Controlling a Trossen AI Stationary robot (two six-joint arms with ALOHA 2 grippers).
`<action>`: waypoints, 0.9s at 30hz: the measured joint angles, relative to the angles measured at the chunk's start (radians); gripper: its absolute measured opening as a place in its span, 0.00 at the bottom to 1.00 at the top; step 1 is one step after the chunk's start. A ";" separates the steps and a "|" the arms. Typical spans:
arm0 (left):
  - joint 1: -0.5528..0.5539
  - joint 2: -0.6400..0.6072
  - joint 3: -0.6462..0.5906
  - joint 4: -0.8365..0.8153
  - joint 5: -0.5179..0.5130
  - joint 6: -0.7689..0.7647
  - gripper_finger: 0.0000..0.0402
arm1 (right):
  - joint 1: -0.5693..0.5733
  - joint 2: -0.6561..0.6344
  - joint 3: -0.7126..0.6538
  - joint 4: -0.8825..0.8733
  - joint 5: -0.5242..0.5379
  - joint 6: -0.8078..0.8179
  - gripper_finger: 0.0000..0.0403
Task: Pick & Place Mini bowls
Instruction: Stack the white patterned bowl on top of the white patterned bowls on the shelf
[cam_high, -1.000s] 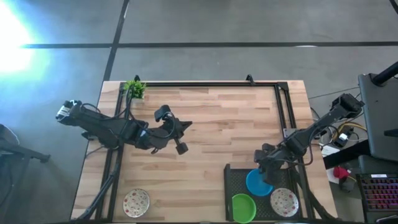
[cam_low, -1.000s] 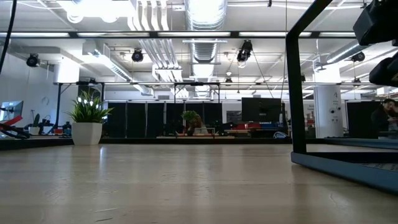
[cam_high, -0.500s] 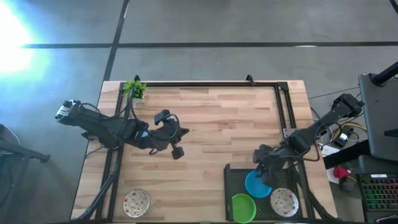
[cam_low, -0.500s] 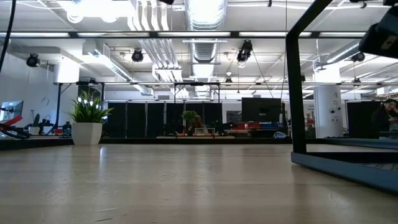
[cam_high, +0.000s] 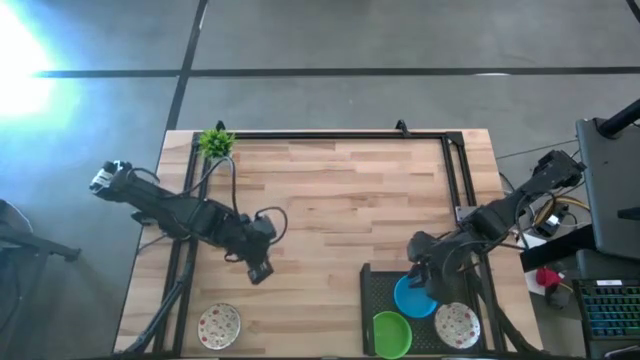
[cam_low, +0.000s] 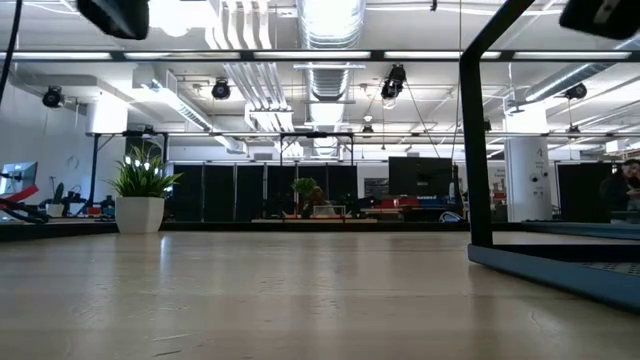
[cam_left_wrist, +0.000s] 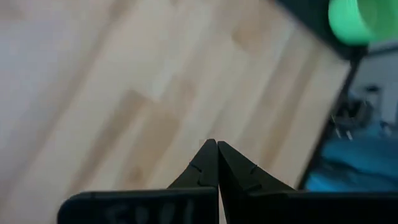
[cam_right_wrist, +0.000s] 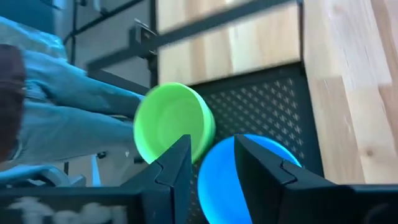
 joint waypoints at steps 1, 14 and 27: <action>-0.007 0.003 0.000 -0.009 0.028 -0.016 0.00 | 0.000 0.000 0.014 0.000 0.001 -0.014 0.28; -0.166 0.051 -0.051 -0.047 0.217 -0.458 0.00 | -0.002 -0.001 0.177 0.001 0.089 -0.157 0.20; -0.376 0.063 -0.152 0.052 0.216 -0.962 0.00 | -0.026 -0.001 0.269 0.001 0.150 -0.386 0.15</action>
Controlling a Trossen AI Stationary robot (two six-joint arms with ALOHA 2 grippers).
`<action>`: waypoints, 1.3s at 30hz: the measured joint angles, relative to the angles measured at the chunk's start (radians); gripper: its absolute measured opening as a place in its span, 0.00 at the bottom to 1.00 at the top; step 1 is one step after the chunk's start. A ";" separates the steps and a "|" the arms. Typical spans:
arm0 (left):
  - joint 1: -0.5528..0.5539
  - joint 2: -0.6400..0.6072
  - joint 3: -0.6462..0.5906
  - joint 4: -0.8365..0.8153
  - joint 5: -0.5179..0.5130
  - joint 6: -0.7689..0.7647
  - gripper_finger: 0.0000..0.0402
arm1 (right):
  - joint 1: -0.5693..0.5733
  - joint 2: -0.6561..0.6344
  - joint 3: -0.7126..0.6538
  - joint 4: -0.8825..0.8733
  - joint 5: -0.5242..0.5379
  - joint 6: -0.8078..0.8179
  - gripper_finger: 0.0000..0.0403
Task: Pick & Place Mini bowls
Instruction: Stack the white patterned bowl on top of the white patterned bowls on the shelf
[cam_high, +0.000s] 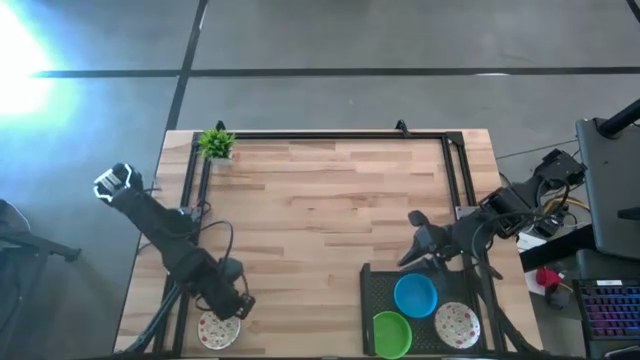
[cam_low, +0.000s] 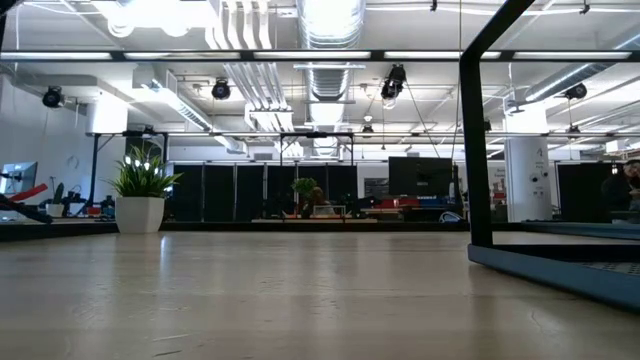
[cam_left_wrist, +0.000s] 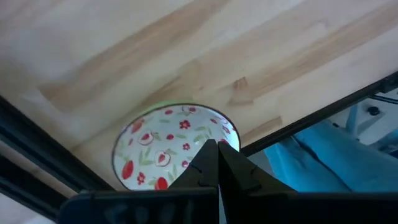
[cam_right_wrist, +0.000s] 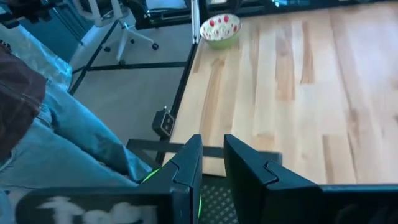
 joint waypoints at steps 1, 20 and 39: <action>-0.009 0.000 -0.010 0.021 0.000 -0.020 0.00 | -0.004 0.000 0.004 0.000 0.000 -0.011 0.15; -0.027 0.025 -0.095 0.225 0.011 -0.144 0.25 | -0.015 -0.001 0.014 -0.002 0.000 -0.022 0.15; -0.075 0.108 -0.069 0.390 -0.049 -0.037 0.25 | -0.017 -0.001 0.013 -0.025 0.018 -0.031 0.15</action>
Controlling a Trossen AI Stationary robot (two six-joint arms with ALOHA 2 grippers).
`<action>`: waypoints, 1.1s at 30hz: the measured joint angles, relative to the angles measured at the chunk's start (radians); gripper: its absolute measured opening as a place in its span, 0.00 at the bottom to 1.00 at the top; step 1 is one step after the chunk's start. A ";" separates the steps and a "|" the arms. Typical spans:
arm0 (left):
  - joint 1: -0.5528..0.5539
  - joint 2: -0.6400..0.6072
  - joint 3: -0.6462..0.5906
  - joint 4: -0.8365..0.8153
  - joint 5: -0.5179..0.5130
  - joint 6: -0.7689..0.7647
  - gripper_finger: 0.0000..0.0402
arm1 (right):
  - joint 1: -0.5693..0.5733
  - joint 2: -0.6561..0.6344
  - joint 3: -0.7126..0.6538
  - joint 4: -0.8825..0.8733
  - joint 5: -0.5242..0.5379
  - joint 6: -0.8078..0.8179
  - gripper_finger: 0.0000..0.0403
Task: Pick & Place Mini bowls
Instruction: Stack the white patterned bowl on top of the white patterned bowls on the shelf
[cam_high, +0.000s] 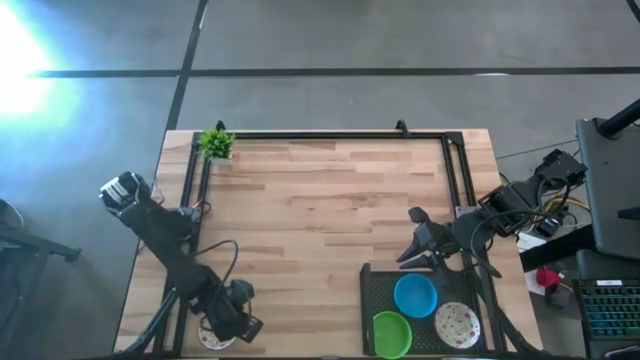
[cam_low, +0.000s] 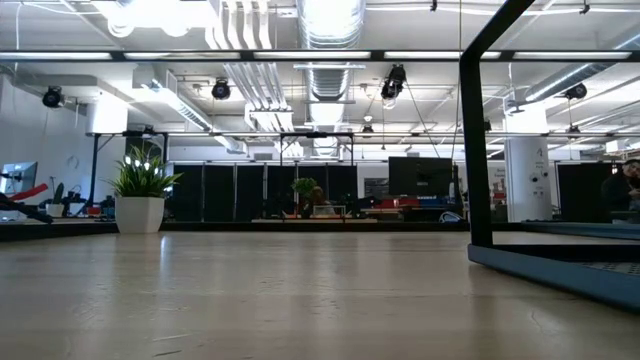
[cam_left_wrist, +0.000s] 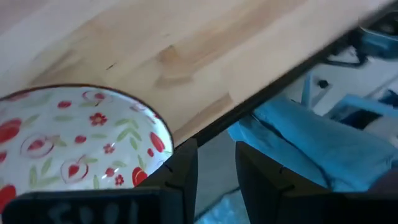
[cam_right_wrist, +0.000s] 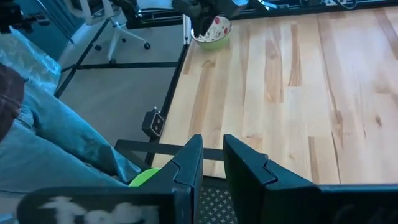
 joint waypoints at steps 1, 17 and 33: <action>-0.004 0.000 0.007 -0.001 -0.015 0.027 0.25 | 0.000 0.000 0.000 0.000 0.000 -0.001 0.15; -0.019 0.000 0.025 -0.019 -0.074 0.041 0.25 | 0.000 0.000 -0.002 -0.002 0.026 0.001 0.15; -0.023 0.073 0.025 -0.070 -0.048 -0.127 0.25 | 0.000 0.001 -0.005 -0.019 0.056 -0.020 0.15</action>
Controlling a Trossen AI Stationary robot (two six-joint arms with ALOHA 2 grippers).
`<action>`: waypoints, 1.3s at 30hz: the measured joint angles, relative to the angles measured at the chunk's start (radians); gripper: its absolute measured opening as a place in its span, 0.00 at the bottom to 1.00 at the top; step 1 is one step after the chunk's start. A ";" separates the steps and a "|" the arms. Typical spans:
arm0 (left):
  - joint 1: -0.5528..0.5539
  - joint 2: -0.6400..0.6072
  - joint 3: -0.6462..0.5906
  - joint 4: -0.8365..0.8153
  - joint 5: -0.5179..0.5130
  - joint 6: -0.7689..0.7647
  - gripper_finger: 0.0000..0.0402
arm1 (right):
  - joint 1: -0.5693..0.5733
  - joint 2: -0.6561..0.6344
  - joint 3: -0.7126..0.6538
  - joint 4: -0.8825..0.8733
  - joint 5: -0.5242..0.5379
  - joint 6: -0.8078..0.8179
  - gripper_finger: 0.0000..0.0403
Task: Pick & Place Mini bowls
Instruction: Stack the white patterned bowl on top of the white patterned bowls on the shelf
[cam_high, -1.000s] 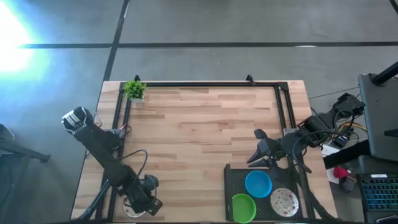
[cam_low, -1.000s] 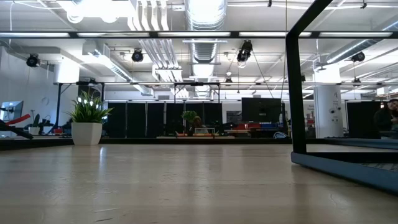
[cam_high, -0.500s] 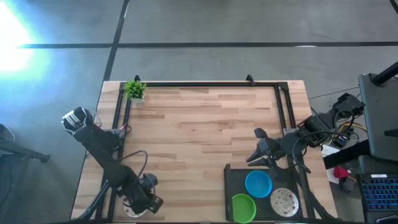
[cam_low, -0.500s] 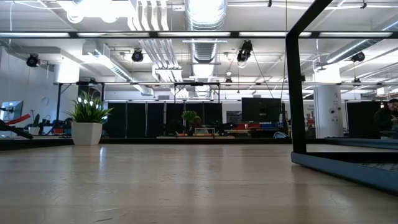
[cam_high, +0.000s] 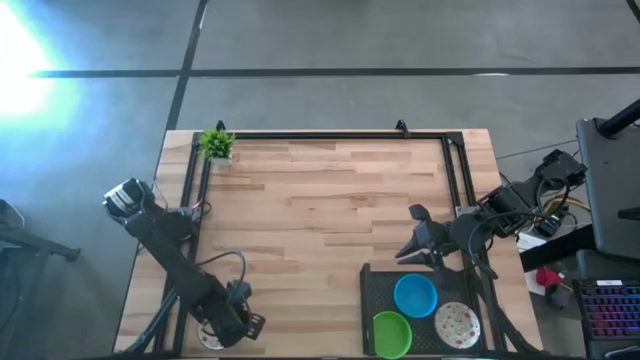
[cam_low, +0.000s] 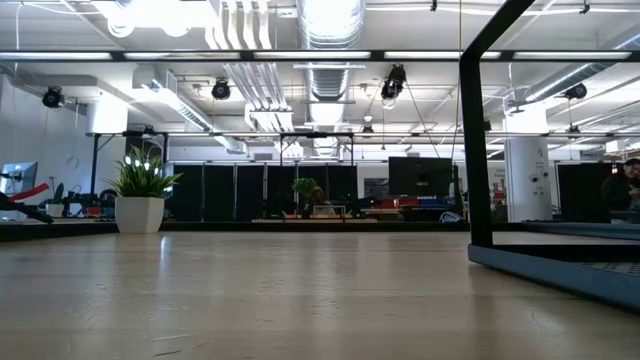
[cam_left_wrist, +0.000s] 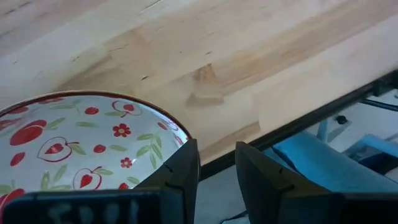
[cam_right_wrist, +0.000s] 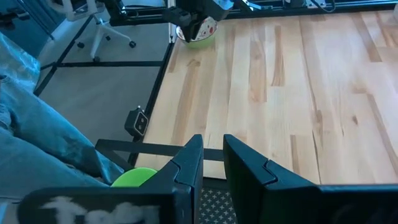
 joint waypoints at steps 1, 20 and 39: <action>0.000 0.004 0.000 0.000 0.006 -0.002 0.25 | 0.000 0.000 0.000 0.000 0.004 0.000 0.15; -0.013 0.037 0.000 -0.018 0.039 -0.052 0.25 | 0.000 0.000 0.000 0.000 0.022 -0.015 0.15; -0.021 0.100 0.000 -0.022 0.051 -0.040 0.25 | 0.000 0.000 -0.001 -0.002 0.045 -0.019 0.15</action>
